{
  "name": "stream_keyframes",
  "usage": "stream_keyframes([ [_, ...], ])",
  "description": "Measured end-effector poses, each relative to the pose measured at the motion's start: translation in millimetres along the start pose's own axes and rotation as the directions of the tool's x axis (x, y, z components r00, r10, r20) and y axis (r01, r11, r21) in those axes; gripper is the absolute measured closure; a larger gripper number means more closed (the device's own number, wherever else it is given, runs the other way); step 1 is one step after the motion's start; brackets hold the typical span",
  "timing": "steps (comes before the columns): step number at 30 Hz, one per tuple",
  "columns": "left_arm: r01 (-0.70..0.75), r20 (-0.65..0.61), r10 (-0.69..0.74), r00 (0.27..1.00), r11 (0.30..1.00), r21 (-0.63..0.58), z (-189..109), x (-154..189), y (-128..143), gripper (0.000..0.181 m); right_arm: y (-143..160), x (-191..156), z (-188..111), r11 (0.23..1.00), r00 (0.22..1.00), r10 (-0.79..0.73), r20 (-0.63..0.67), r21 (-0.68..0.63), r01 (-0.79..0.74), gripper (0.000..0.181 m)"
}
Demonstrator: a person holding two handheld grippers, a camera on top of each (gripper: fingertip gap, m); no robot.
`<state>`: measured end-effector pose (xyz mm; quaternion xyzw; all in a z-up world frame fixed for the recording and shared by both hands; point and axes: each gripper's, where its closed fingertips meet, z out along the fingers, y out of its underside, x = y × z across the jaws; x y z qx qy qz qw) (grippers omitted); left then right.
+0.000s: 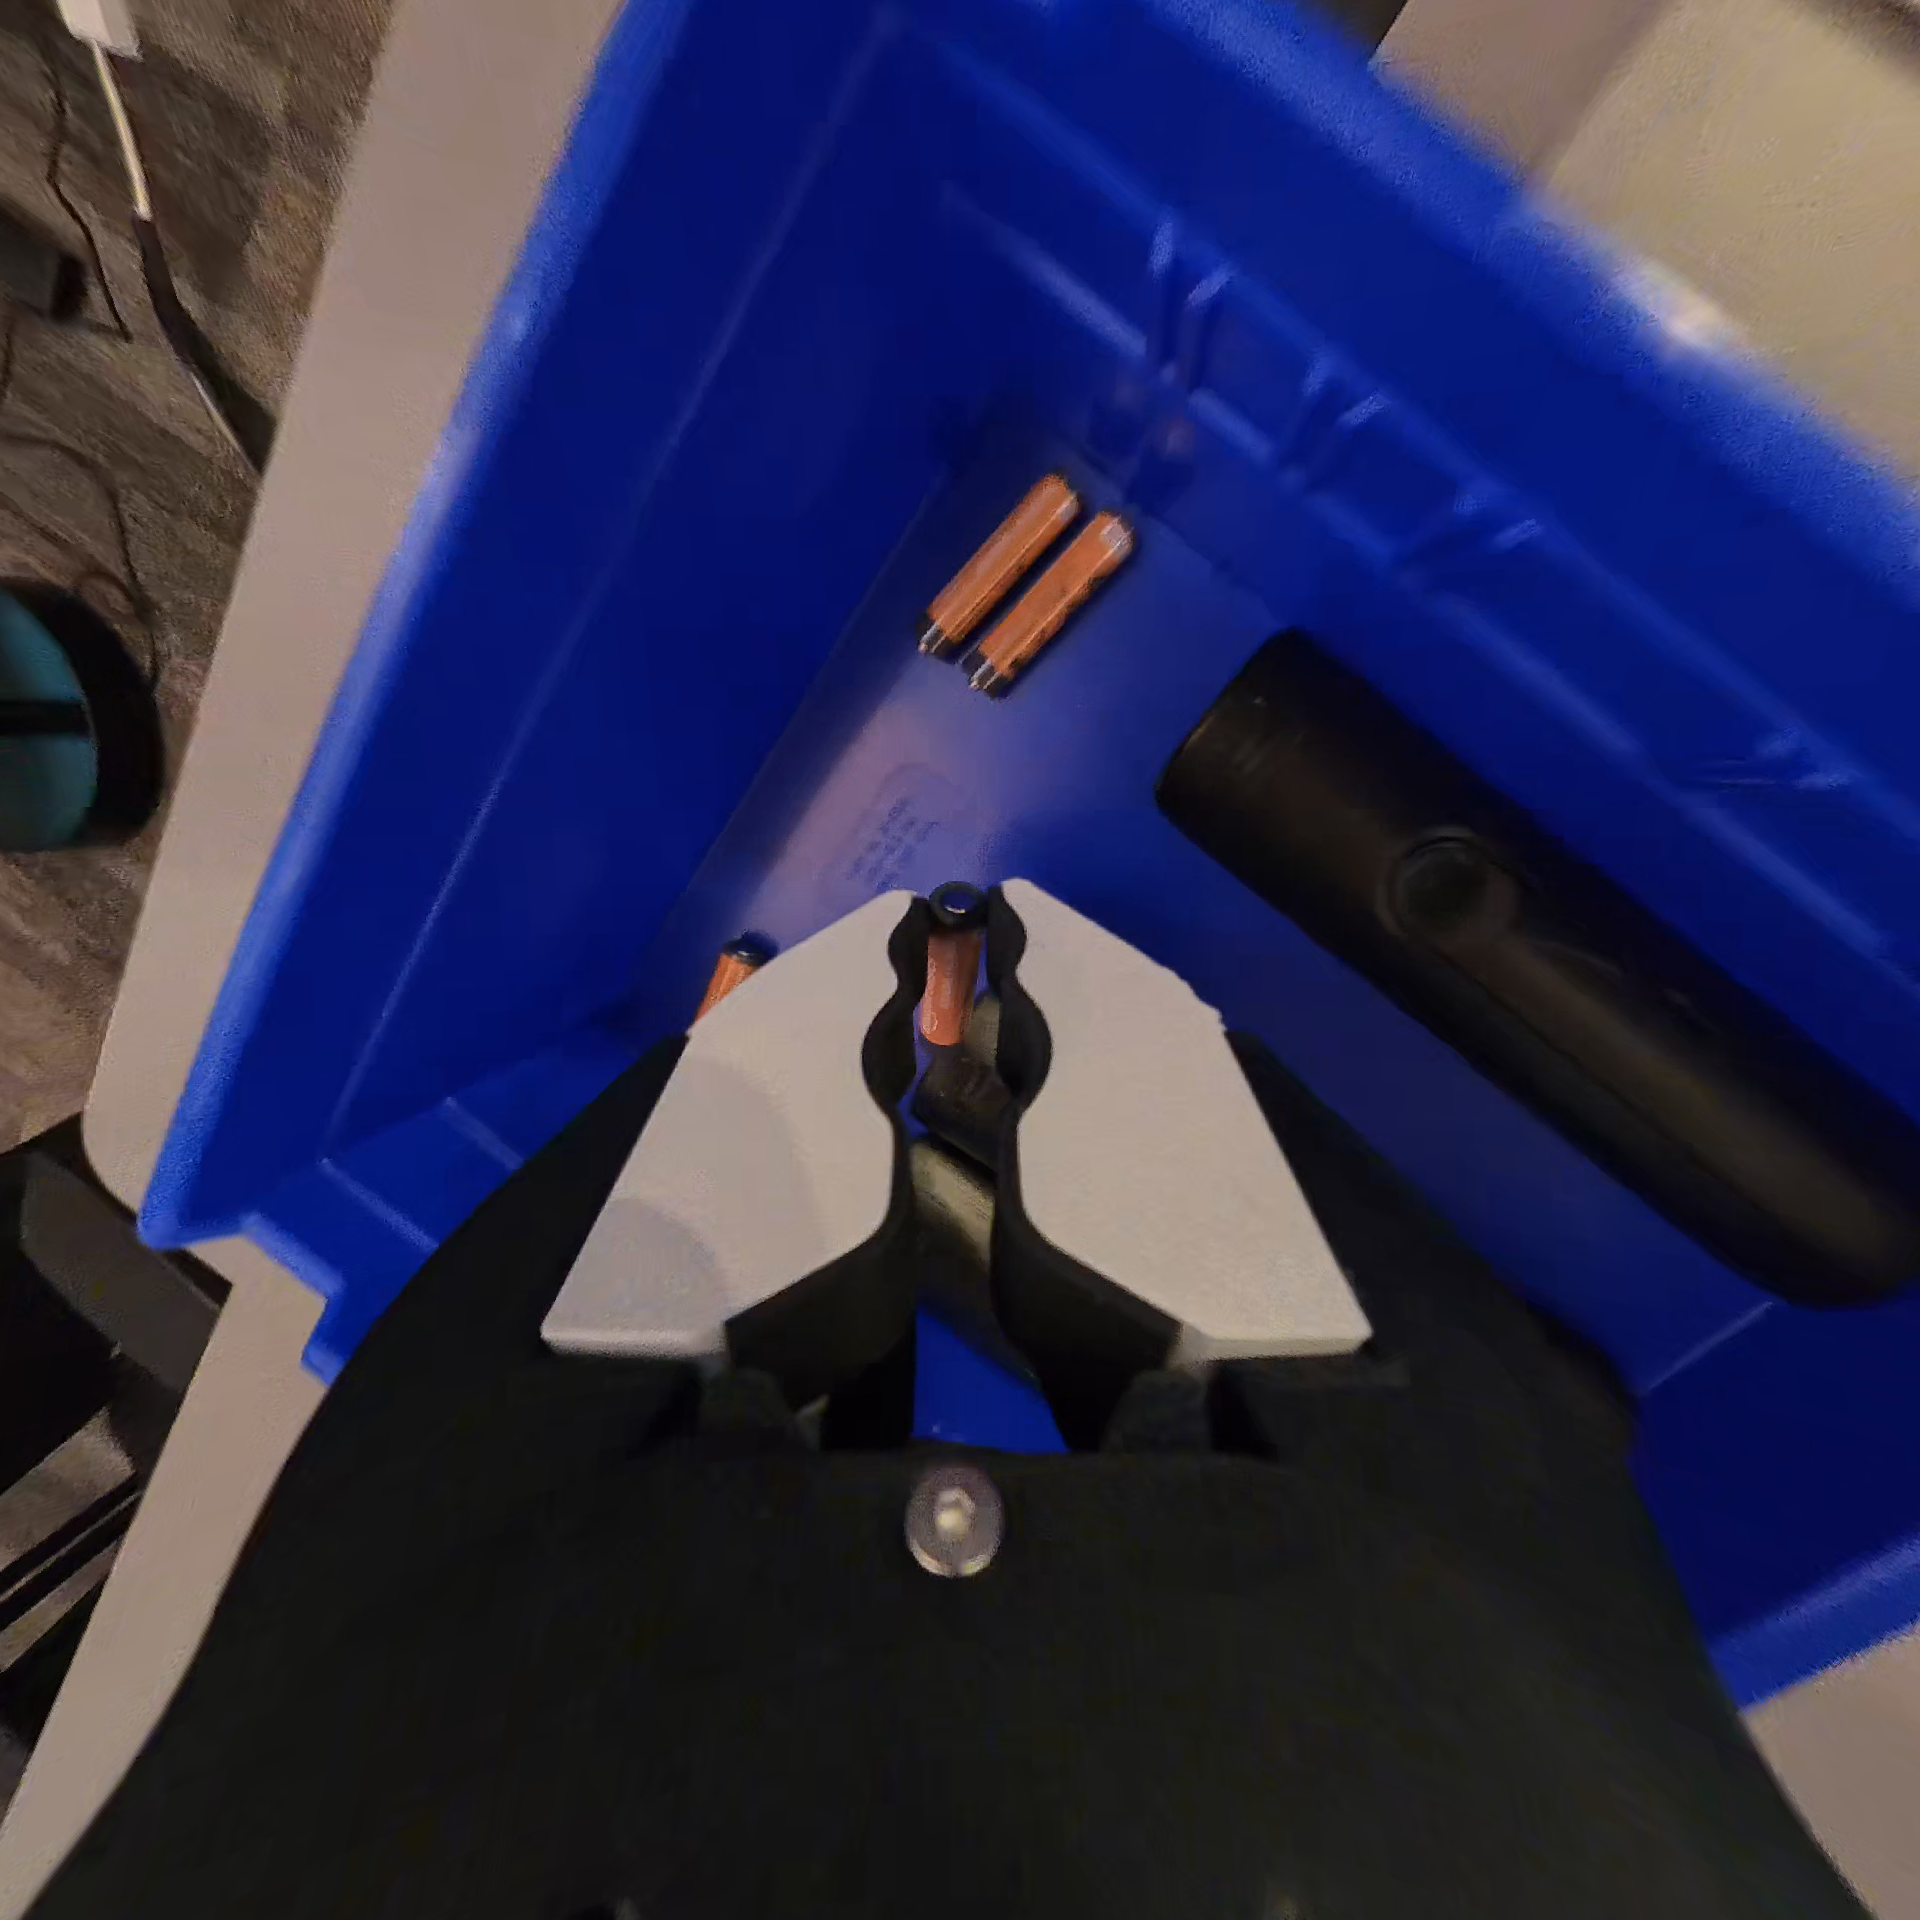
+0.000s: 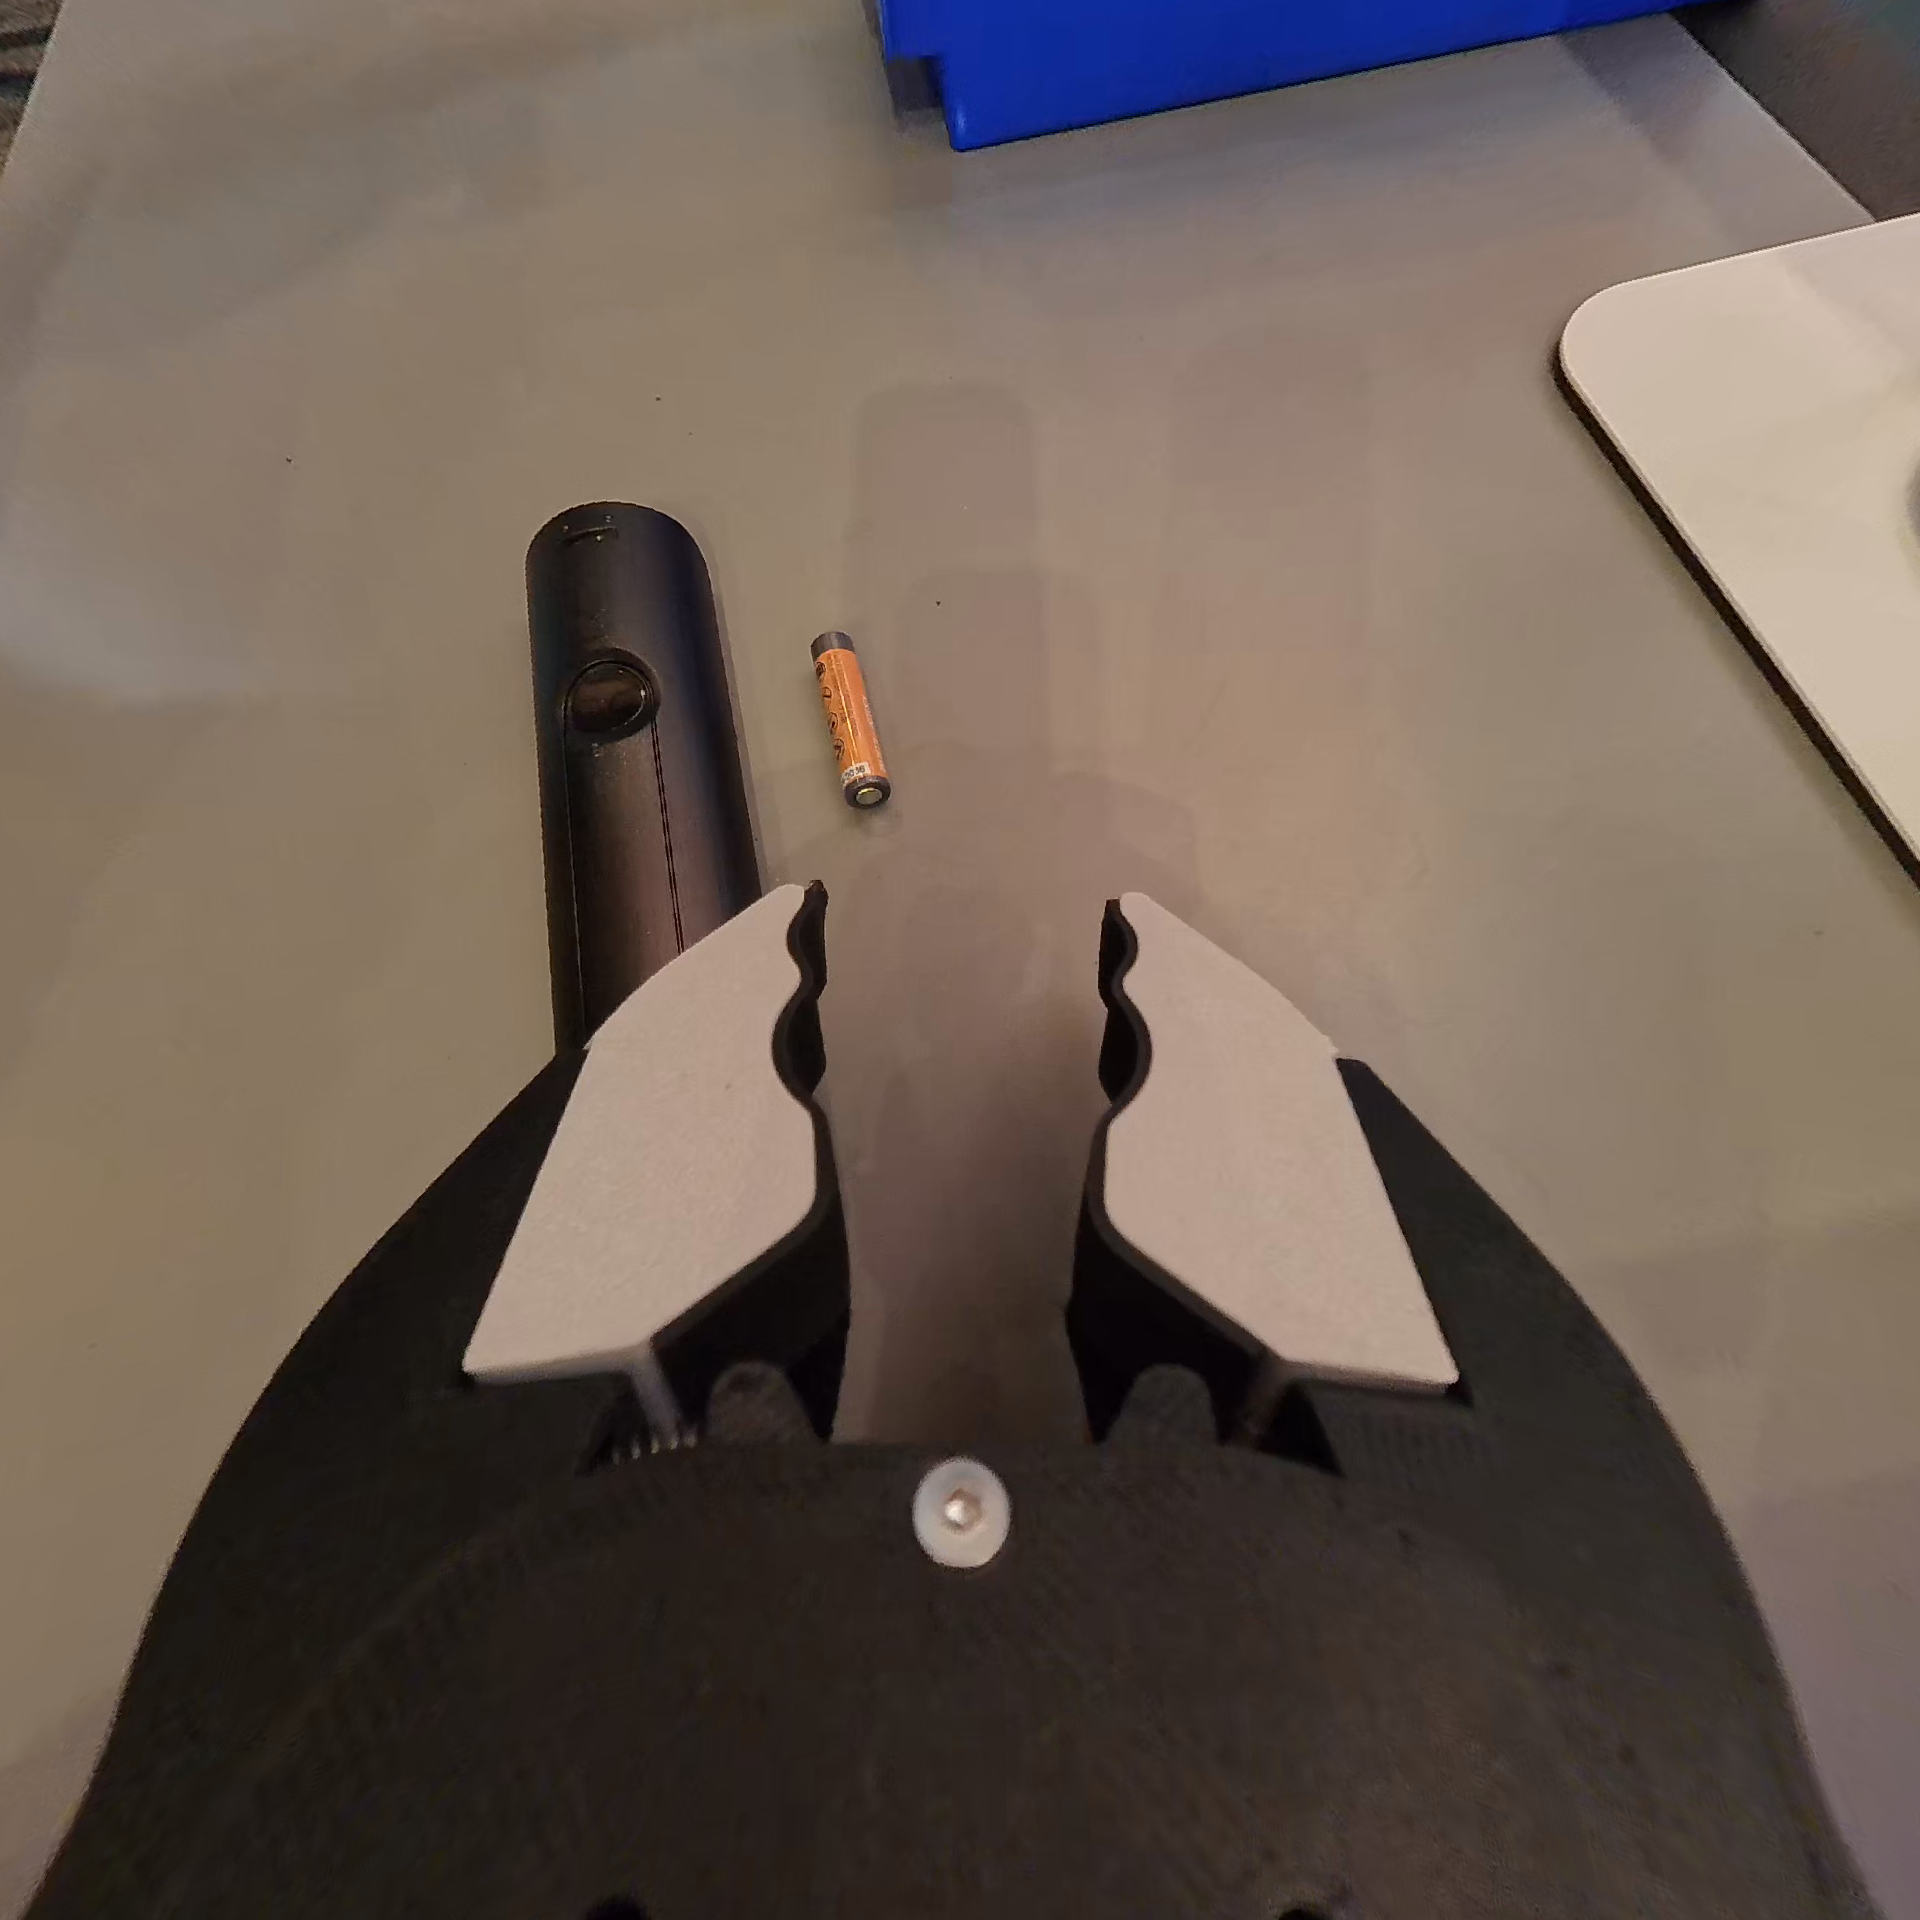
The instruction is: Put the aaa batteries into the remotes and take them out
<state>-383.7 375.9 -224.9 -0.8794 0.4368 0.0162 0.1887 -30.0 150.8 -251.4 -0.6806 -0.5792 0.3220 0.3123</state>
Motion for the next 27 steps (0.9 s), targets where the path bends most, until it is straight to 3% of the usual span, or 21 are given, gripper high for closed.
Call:
stream_keyframes([
  [6,-0.014,0.011,0.013,1.000,0.988,0.156,-63.5,32.6,-21.3,0.170,0.1,0.0,-0.3,1.000,1.000,0.000,-0.001,0.000,0.000,0.131],
  [10,-0.130,0.046,0.123,0.991,0.970,0.205,-118.4,105.5,-44.0,0.170,0.0,-0.1,-0.5,1.000,1.000,0.000,-0.001,0.001,0.000,0.132],
  [13,-0.210,0.061,0.202,0.977,0.964,0.161,-130.2,176.1,-62.0,0.171,0.8,-0.5,0.1,1.000,1.000,-0.003,-0.002,-0.005,0.003,0.132],
  [15,-0.276,0.010,0.278,0.961,0.950,0.145,-119.9,230.5,-75.2,0.171,1.1,-1.0,0.5,1.000,1.000,-0.011,-0.006,-0.009,0.011,0.132],
  [18,-0.328,-0.128,0.342,0.931,0.937,0.118,-81.0,295.8,-88.6,0.171,1.4,-1.8,1.0,1.000,1.000,-0.020,-0.008,-0.013,0.020,0.132],
  [23,-0.325,-0.294,0.328,0.897,0.944,0.061,-16.1,350.8,-100.8,0.170,2.3,-1.1,0.0,1.000,1.000,-0.021,-0.013,-0.014,0.021,0.132],
  [27,-0.343,-0.317,0.332,0.888,0.939,0.021,2.9,365.9,-104.7,0.170,3.3,-1.9,-0.4,1.000,1.000,-0.025,-0.005,-0.019,0.025,0.132],
])
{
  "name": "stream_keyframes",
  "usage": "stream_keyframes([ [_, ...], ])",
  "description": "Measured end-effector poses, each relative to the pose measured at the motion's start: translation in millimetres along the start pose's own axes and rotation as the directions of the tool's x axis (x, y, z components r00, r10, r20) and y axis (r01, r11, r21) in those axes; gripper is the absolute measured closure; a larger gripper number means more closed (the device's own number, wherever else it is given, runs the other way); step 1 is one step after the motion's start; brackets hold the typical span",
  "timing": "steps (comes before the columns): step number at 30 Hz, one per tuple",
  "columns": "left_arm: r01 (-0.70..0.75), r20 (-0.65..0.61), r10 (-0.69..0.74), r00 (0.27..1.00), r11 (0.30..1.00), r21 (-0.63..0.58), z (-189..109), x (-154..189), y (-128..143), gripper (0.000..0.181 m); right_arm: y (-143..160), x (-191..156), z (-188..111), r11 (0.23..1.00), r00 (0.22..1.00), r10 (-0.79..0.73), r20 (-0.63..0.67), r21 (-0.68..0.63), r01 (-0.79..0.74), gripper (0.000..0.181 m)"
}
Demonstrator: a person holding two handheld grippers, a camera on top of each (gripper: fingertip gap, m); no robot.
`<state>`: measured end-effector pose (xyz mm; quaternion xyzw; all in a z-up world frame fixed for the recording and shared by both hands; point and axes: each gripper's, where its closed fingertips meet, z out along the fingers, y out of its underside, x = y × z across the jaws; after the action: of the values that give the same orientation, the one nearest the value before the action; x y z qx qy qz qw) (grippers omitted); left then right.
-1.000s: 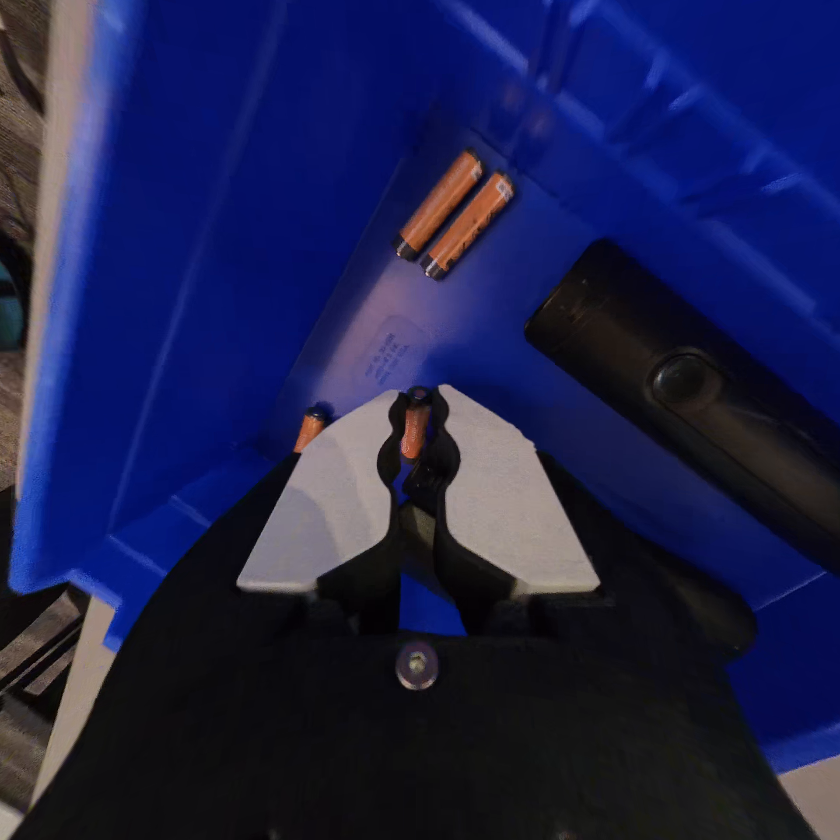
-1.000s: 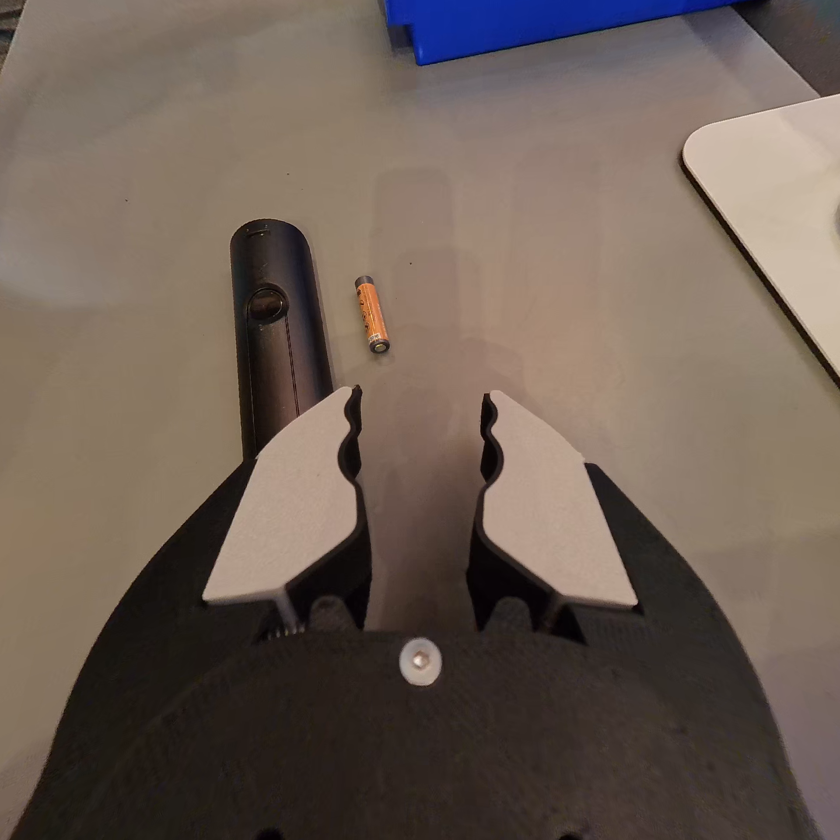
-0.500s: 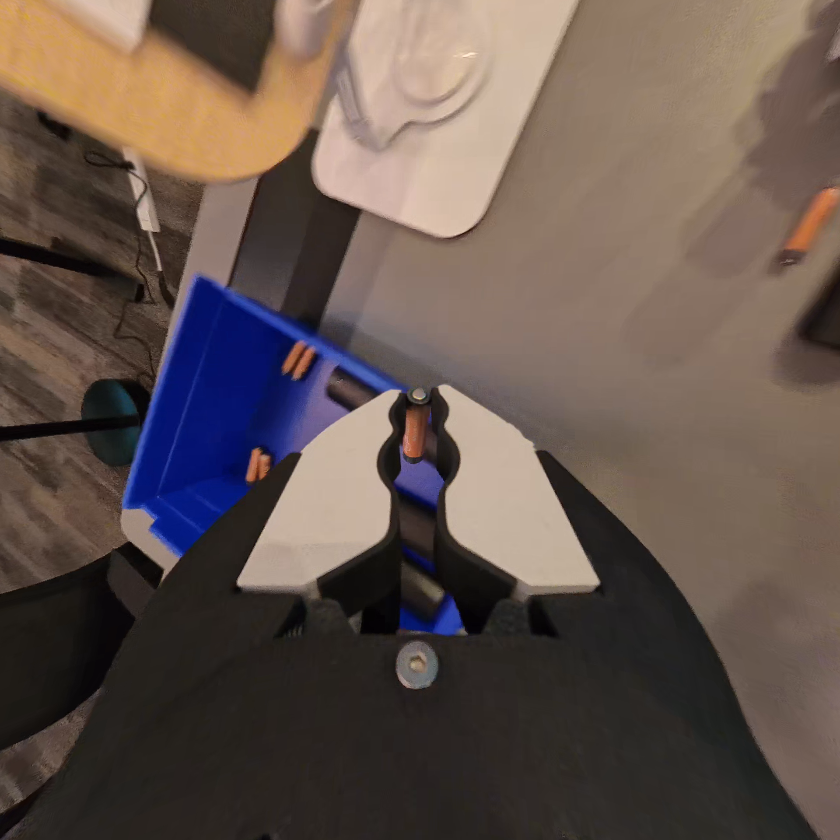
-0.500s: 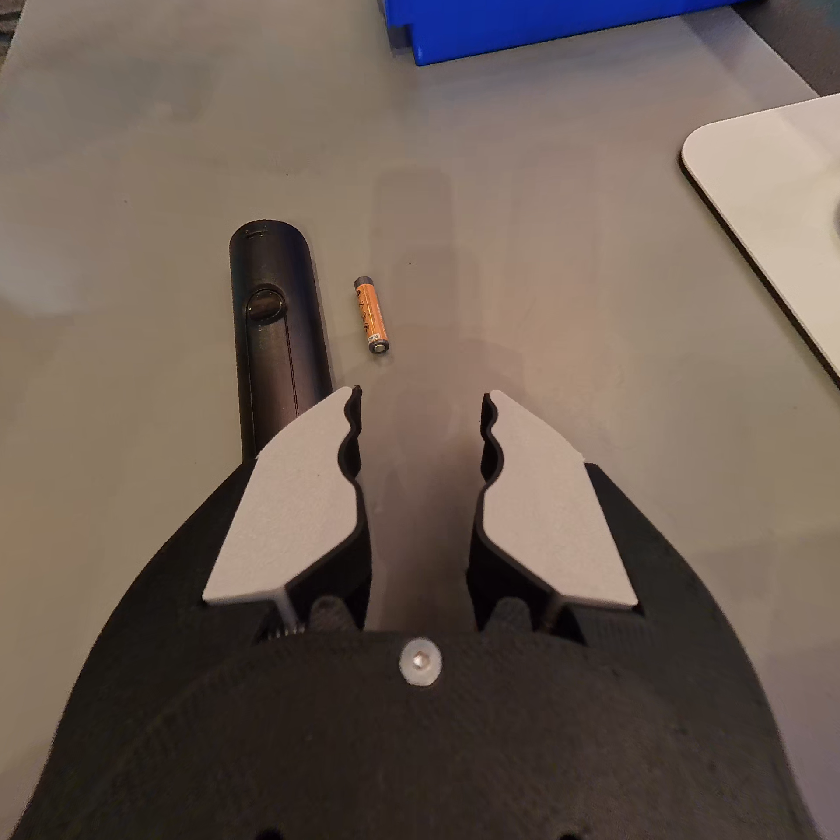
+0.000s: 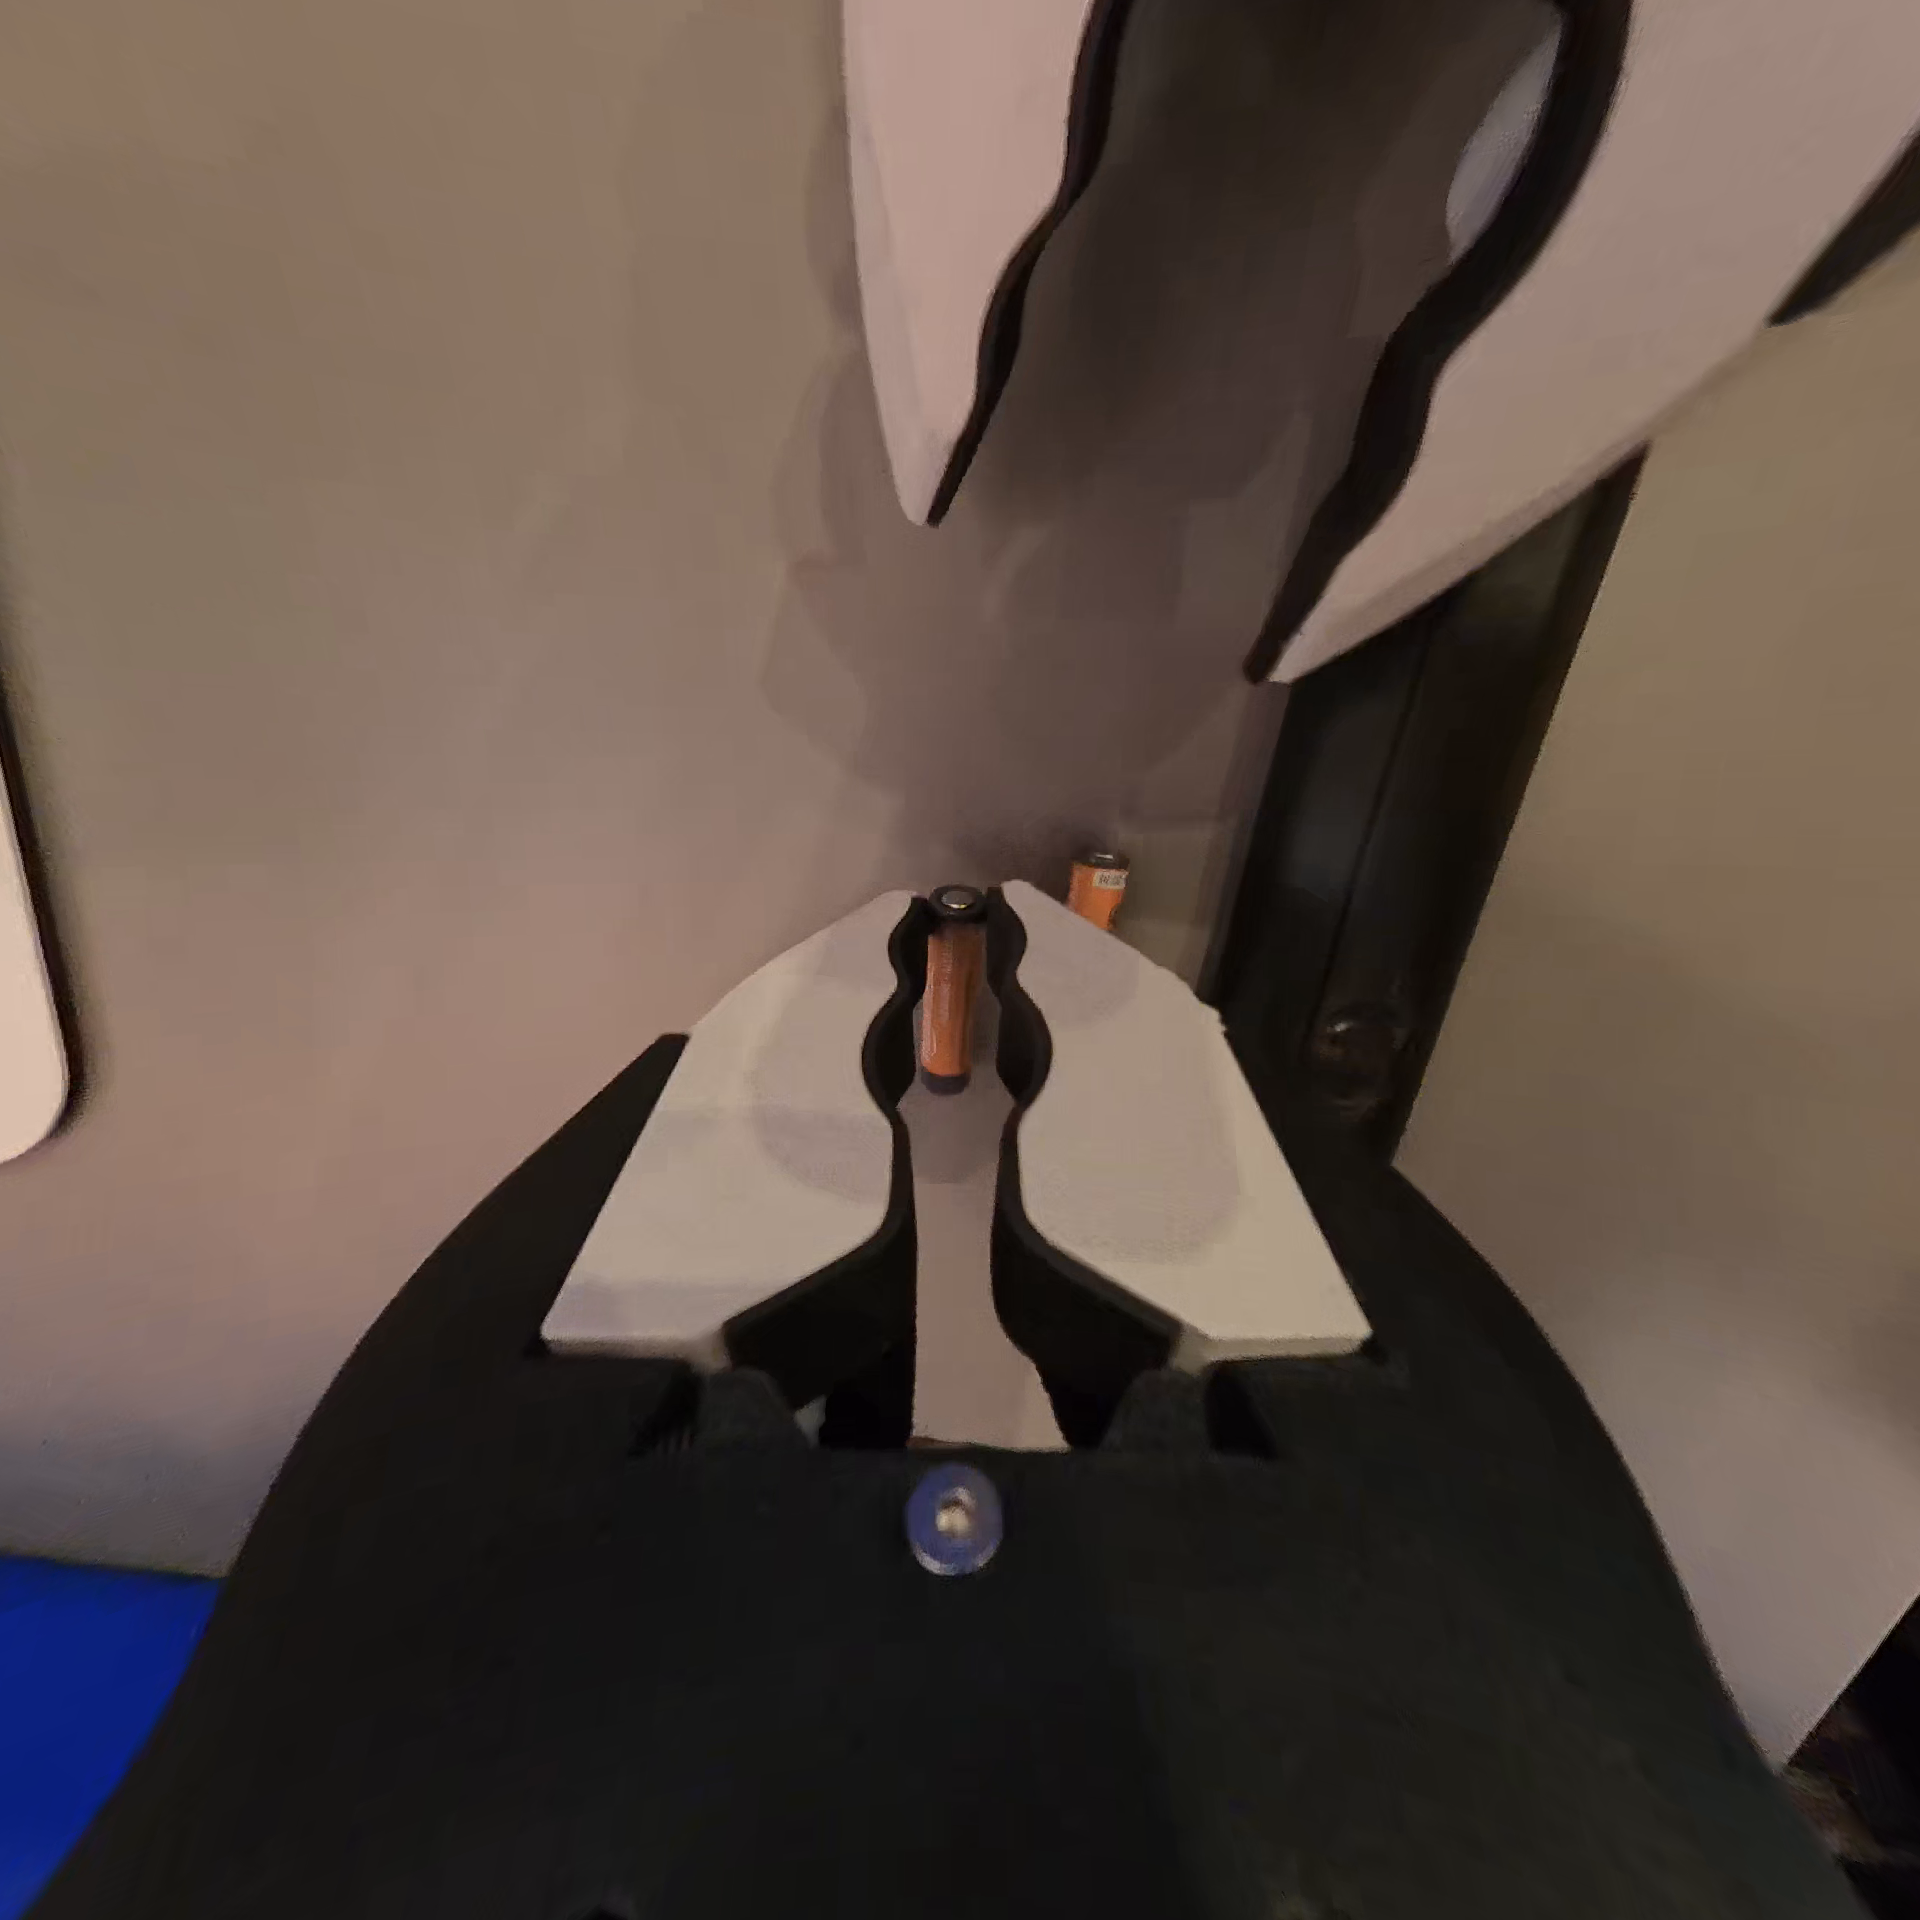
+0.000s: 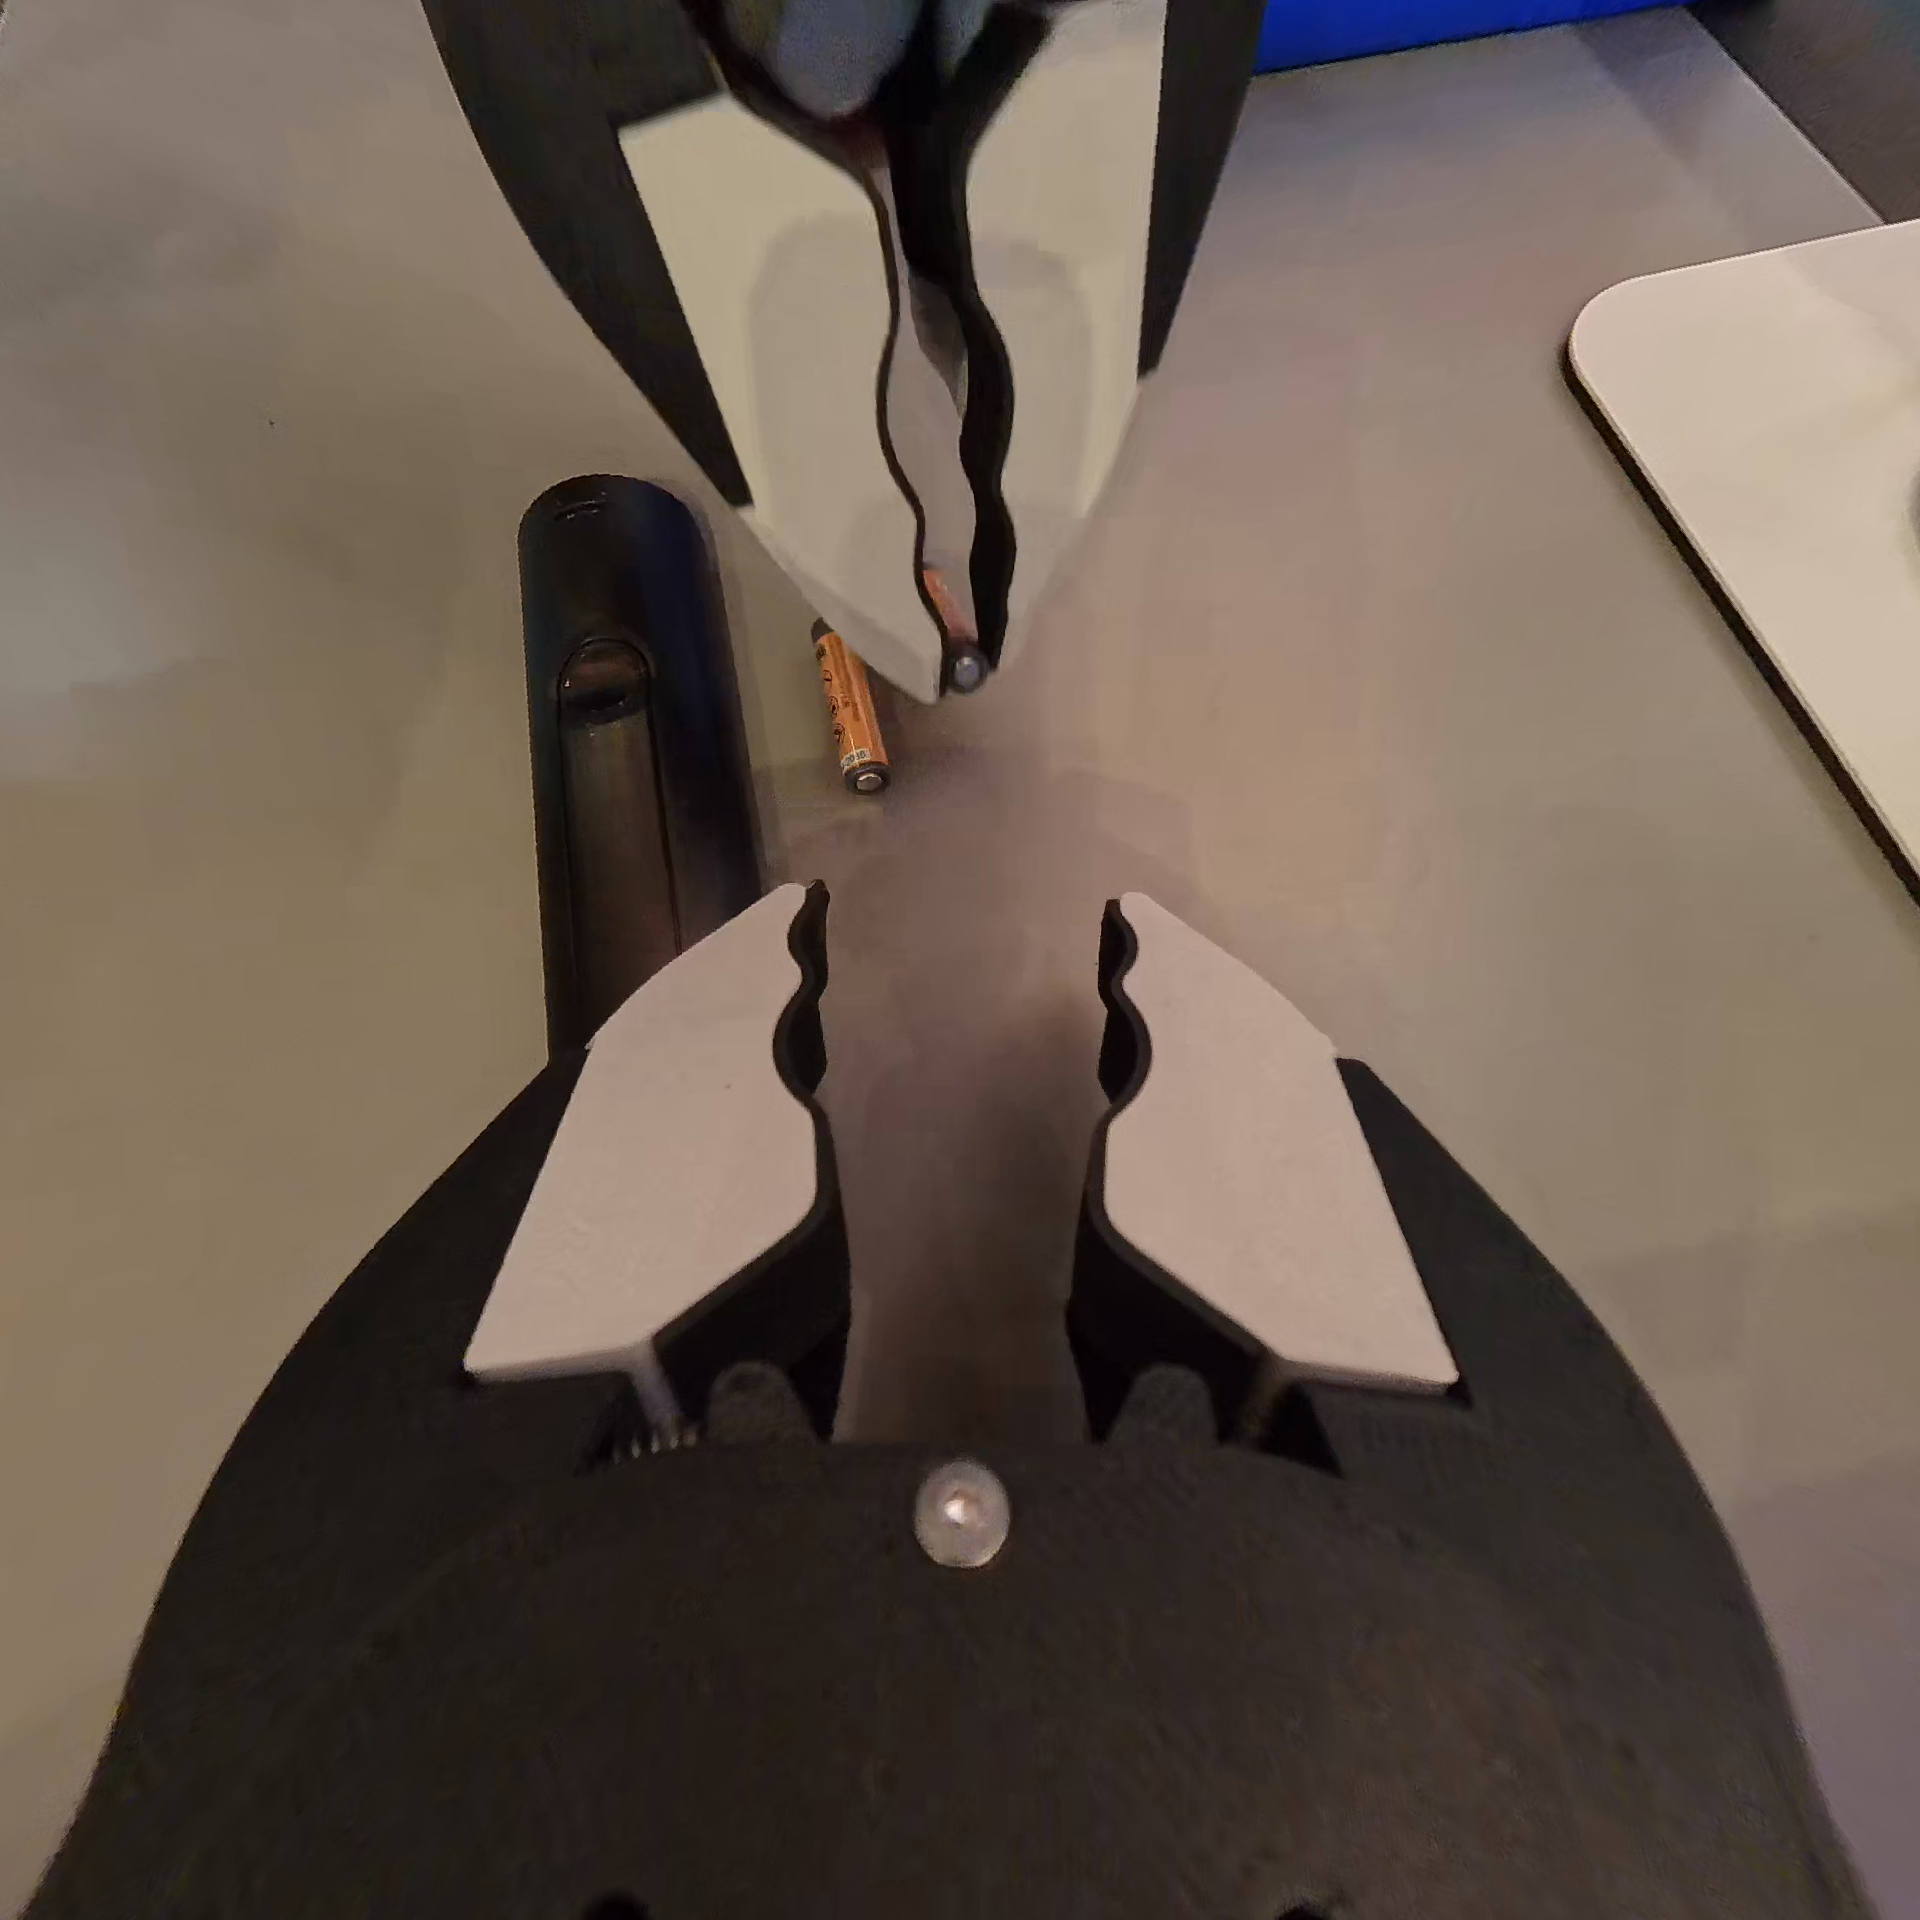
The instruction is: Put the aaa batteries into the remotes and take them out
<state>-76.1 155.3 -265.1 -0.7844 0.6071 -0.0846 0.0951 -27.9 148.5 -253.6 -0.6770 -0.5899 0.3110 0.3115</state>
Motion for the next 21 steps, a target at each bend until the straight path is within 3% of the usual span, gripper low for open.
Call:
stream_keyframes([
  [6,0.025,-0.056,-0.026,0.998,1.000,-0.018,11.5,4.3,0.4,0.170,3.4,-12.8,4.5,0.998,0.999,-0.035,0.042,-0.048,0.037,0.130],
  [12,0.063,-0.109,-0.061,0.992,0.998,0.016,8.9,7.8,-0.2,0.153,-9.1,-40.2,-3.0,0.990,0.988,-0.113,0.109,-0.070,0.121,0.130],
  [17,0.107,-0.176,-0.088,0.981,0.989,0.102,-4.8,11.6,0.2,0.140,-0.1,-71.3,3.9,0.969,0.971,-0.115,0.211,-0.190,0.156,0.127],
  [21,0.150,-0.219,-0.117,0.969,0.979,0.140,-11.0,11.7,9.0,0.142,17.5,-68.4,17.7,0.937,0.978,-0.122,0.169,-0.306,0.170,0.122],
])
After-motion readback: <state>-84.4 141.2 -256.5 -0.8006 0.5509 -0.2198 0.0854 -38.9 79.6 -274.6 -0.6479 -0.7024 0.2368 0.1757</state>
